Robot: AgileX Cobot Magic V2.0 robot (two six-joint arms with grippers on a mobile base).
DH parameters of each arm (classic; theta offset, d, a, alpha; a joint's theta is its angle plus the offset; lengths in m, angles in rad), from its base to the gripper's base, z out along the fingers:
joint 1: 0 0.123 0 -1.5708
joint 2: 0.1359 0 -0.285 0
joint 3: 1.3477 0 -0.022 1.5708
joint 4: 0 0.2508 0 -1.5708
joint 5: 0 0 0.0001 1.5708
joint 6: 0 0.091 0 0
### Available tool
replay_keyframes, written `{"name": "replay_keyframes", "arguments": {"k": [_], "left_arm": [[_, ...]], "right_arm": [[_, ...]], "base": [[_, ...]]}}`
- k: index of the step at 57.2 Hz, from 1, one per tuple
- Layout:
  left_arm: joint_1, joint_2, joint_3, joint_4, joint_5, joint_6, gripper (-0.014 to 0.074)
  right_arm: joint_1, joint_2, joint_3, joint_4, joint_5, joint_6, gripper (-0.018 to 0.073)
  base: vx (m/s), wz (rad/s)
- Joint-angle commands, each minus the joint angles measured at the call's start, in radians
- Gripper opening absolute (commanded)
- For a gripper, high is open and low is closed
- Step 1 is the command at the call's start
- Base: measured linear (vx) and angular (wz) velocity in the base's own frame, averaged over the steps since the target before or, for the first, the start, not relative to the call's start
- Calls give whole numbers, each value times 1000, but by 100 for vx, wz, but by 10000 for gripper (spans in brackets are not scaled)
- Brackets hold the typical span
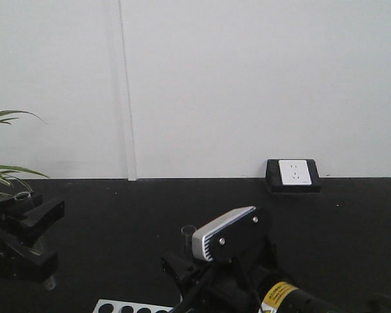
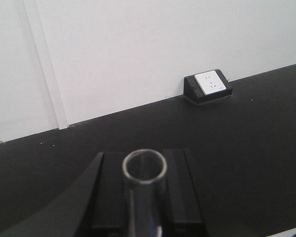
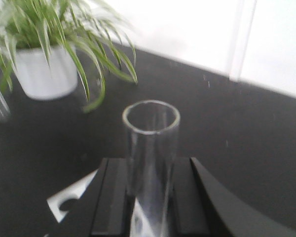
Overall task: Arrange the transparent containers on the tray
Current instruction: 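Close the right gripper on the tube and lift it out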
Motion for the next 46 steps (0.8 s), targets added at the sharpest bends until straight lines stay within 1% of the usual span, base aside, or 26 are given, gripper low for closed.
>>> {"name": "replay_keyframes", "arguments": {"k": [1, 9, 14, 15, 21, 25, 27, 29, 33, 37, 40, 46], "left_arm": [[-5, -15, -41, -9, -84, -5, 113], [-5, -15, -41, -9, -84, -5, 113], [-5, -15, -41, -9, -83, -5, 113], [-5, -15, -41, -9, -81, -5, 113], [-5, -16, -41, -9, -67, -5, 113], [-5, -16, -41, -9, -52, -5, 113], [-5, -18, -41, -9, -47, -5, 113], [-5, -35, -41, -9, -33, -5, 113], [-5, -56, -41, -9, -18, -5, 113], [-5, -84, -41, -9, -5, -5, 113], [-5, -104, -41, -9, 0, -5, 113], [-5, -156, -37, -10, 57, -9, 113]], "right_arm": [[-2, -73, -63, 3, -47, -12, 92], [-2, -143, -113, 22, 63, -18, 92], [-2, -192, -130, 21, 128, -51, 92], [-2, -262, -132, 22, 190, -79, 92], [-8, -328, -132, 18, 273, -97, 93], [-48, -382, -132, 18, 366, -107, 93], [-71, -401, -132, 16, 389, -107, 93], [-112, -434, -124, 13, 421, -107, 93], [-187, -499, -100, 17, 443, -107, 93], [-235, -558, -68, 22, 455, -107, 93], [-254, -595, -45, 22, 478, -107, 93], [-262, -658, 6, 20, 490, -107, 93]], "base": [[0, 0], [0, 0], [0, 0], [0, 0], [0, 0], [0, 0], [0, 0], [0, 0], [0, 0], [0, 0], [0, 0], [0, 0]]}}
